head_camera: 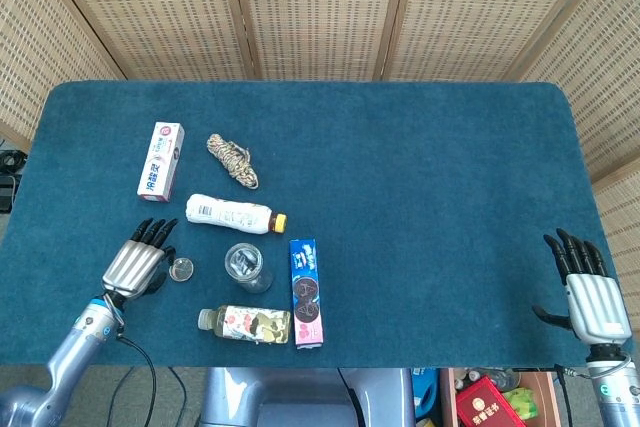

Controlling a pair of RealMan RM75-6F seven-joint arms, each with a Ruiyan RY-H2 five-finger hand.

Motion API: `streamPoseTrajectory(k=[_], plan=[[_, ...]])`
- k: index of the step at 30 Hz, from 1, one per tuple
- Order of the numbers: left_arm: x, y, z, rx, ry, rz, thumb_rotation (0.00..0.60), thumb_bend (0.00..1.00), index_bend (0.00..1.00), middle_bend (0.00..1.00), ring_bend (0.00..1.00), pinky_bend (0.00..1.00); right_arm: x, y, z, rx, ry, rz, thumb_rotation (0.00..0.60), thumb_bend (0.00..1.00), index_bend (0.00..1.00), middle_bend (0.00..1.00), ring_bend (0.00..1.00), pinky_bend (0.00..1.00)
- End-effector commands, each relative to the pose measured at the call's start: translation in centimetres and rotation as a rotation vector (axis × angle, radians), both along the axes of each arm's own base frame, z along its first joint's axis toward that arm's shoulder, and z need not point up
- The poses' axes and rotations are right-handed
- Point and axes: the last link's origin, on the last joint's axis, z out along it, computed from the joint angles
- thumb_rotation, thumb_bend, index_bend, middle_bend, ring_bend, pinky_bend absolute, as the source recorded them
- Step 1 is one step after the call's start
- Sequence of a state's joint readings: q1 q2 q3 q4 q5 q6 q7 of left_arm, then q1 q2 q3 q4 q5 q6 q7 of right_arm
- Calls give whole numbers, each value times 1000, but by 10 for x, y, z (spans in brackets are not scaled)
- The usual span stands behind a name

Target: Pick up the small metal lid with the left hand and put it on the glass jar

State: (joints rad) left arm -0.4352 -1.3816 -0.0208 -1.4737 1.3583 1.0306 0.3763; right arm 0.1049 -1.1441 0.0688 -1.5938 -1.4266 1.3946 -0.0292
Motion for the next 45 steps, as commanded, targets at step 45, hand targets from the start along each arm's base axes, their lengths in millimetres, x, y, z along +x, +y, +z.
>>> streamPoseTrajectory(k=[45], plan=[[5, 9, -29, 23, 6, -7, 600, 483, 568, 0, 0, 0, 1, 1, 2, -1, -17, 7, 600, 16, 0, 0, 0, 0]])
